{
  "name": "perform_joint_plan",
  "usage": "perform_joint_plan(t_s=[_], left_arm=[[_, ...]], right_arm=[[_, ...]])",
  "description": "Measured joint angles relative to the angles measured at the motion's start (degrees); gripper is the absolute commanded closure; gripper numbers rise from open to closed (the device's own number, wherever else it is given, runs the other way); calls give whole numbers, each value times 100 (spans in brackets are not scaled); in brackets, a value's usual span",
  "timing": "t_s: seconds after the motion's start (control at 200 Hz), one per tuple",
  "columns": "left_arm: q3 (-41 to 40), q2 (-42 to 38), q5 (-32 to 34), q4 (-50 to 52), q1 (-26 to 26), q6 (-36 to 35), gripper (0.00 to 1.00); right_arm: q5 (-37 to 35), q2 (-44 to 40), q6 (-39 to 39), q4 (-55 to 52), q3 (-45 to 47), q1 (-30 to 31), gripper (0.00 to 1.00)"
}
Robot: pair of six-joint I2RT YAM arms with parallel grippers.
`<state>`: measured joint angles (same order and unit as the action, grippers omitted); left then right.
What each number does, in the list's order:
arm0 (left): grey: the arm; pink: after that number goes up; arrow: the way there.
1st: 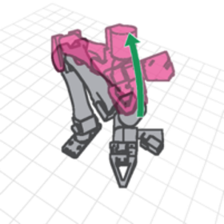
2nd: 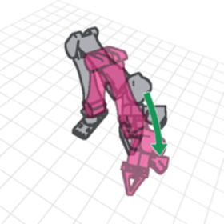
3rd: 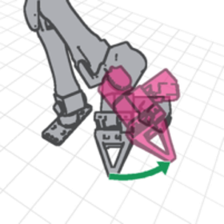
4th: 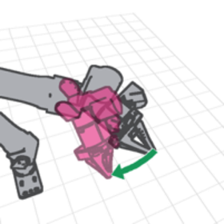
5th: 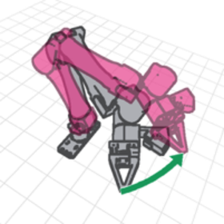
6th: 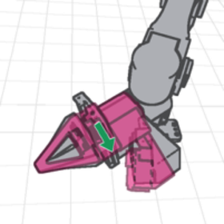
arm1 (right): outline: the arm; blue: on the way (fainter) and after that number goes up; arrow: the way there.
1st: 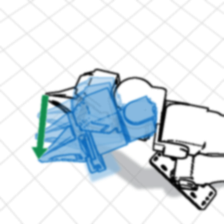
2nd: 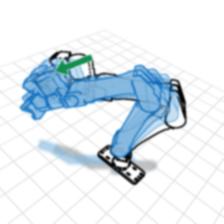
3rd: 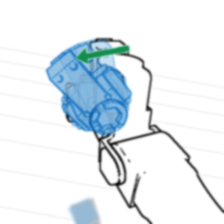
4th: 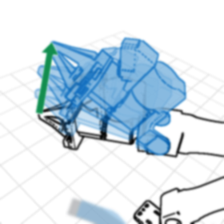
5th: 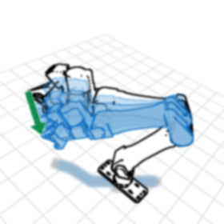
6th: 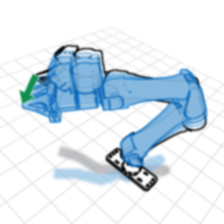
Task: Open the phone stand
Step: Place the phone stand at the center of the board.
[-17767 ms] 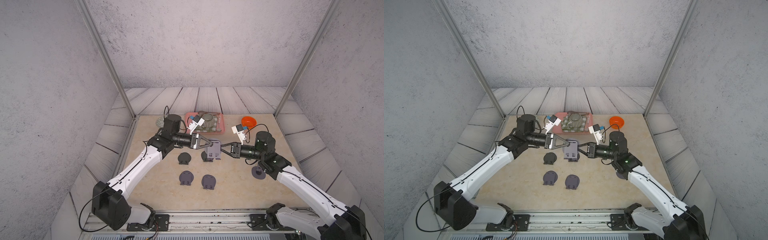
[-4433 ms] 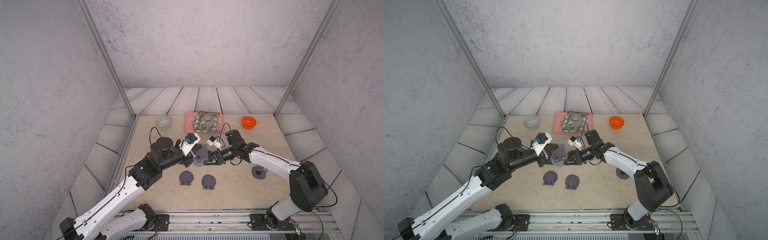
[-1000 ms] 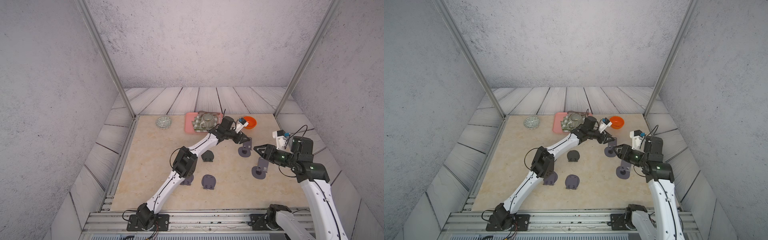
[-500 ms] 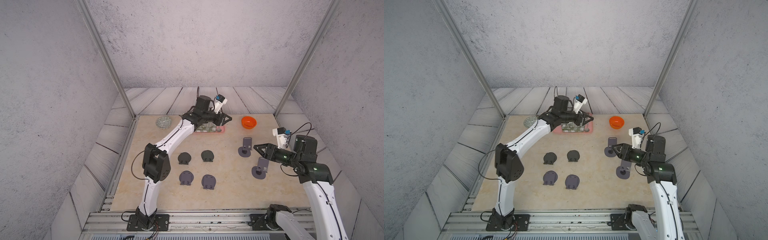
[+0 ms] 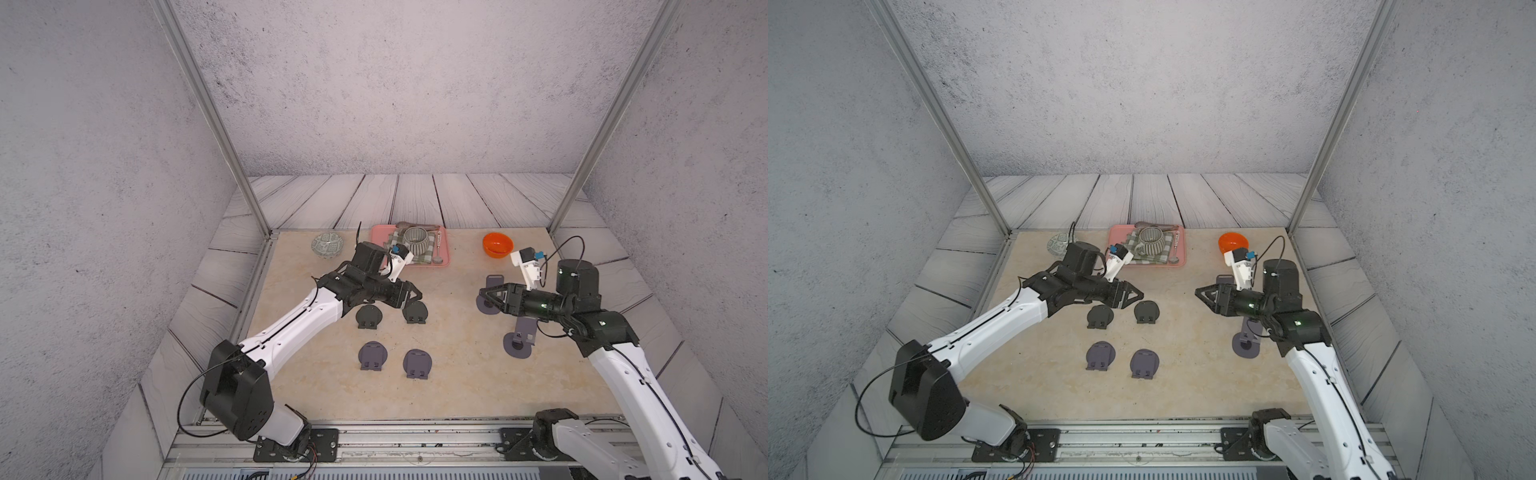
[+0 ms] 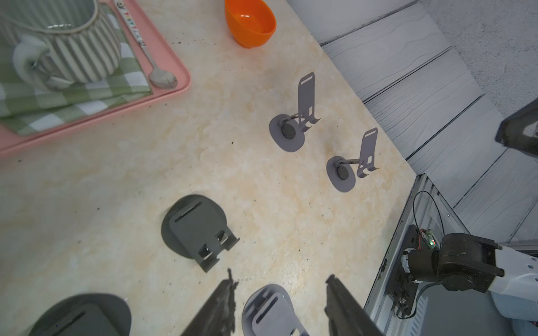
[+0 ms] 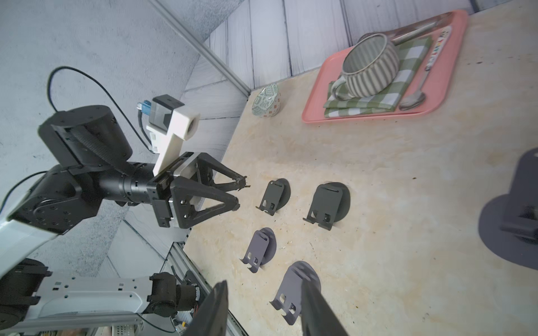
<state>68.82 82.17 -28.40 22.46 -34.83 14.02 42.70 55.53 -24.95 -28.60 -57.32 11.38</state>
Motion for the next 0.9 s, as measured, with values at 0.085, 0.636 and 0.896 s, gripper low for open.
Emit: perform_joint_plan(t_s=[0.085,0.636,0.896], left_arm=[[-188,-413,122,7,7,42,44],[-1377,-1397,-85,-210,518,520,41],[-1790,-1381,-337,-625,824,619,40]], right_arm=[[-59,236,-214,704,153,337,57],[-442,2387,-323,2516,-525,1967,54],[-769,1097,-356,2470,236,1969,52]])
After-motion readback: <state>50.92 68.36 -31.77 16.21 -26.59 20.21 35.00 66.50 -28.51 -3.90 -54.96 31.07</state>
